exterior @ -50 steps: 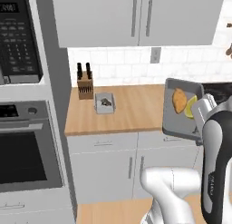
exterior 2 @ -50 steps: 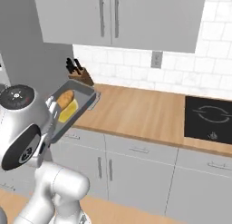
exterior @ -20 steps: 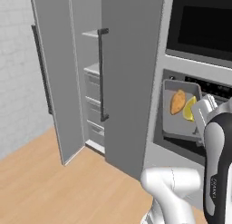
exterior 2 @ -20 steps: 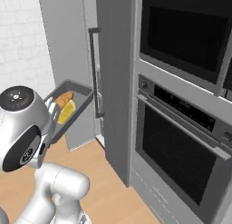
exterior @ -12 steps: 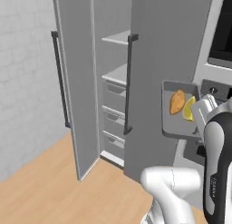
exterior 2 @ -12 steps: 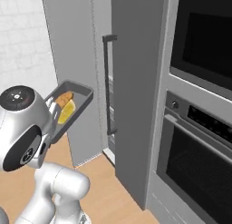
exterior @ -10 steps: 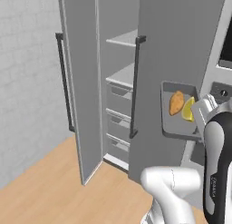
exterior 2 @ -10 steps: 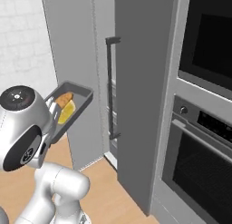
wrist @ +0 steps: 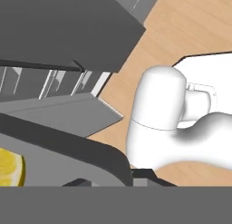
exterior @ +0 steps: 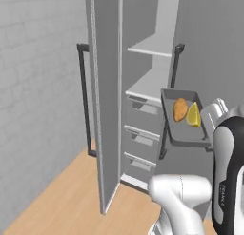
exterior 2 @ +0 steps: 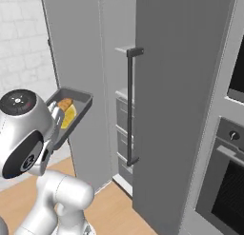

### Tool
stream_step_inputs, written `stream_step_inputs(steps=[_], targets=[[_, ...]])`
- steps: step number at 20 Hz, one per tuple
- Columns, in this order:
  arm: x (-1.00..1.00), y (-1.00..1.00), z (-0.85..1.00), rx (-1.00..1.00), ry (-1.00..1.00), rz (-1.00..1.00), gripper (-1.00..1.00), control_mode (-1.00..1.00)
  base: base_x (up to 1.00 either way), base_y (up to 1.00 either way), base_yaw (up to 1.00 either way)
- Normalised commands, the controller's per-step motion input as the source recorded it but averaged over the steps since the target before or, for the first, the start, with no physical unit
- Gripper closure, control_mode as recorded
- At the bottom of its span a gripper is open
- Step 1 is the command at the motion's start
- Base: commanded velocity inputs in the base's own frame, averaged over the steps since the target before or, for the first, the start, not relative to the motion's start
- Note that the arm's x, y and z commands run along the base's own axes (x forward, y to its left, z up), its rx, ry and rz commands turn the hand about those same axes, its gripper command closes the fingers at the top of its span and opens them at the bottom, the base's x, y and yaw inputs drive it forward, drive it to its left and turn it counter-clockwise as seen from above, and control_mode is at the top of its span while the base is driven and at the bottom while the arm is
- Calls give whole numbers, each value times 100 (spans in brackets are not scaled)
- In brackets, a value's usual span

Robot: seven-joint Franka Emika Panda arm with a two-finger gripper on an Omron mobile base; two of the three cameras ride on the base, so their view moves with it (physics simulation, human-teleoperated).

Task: Take the meat container that has the fish and place it on the second highest rack of the freezer. Then take the vegetable container that has the potato and lemon wedge and place it on the highest rack of the freezer.

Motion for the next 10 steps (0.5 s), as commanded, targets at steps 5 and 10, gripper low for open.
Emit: stream_step_inputs(steps=[5, 10], targets=[[0, 0, 0, 0, 0, 0, 100, 100, 37, 2, -19], [0, 0, 0, 0, 0, 0, 100, 100, 65, 6, -21]])
